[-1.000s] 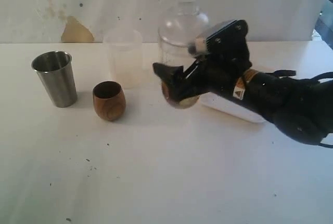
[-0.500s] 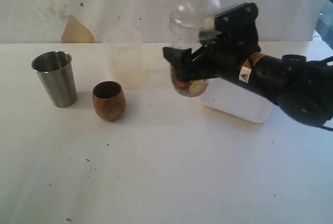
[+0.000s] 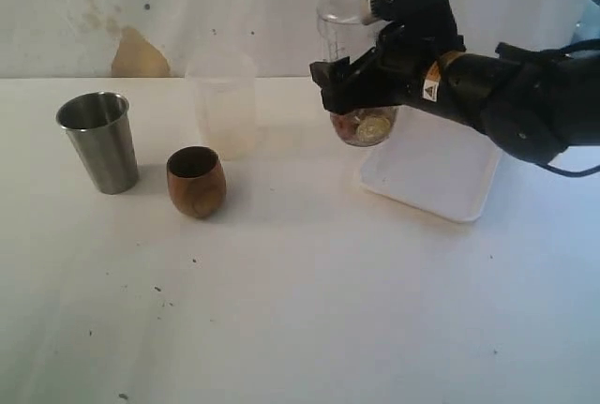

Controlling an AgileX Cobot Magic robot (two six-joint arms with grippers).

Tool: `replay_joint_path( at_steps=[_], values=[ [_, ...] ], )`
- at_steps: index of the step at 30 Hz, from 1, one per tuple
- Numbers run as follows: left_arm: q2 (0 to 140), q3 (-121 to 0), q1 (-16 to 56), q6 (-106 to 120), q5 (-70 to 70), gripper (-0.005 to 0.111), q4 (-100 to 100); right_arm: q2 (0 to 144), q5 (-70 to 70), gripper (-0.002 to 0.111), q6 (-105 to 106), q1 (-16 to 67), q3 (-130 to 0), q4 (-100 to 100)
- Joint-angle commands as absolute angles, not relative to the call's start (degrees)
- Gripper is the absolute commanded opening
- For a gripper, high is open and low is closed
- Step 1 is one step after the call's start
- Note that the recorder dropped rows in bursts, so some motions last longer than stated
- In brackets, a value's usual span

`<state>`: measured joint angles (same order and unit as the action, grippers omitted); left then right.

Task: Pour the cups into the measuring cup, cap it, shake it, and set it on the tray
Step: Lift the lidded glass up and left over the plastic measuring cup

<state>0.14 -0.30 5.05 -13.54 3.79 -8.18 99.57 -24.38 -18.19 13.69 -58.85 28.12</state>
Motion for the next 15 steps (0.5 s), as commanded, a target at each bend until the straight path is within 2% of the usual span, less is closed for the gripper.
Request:
replay_joint_path(
  at_steps=[1,15],
  values=[
    [0.0,0.0,5.3,-13.6,3.5,0.105,-8.2,101.6,-22.9,0.000,-14.2,13.6,-64.4,29.2],
    [0.0,0.0,5.3,-13.6,3.5,0.105,-8.2,113.6,-14.4,0.000,-4.7,13.6,-81.9,30.9]
  ],
)
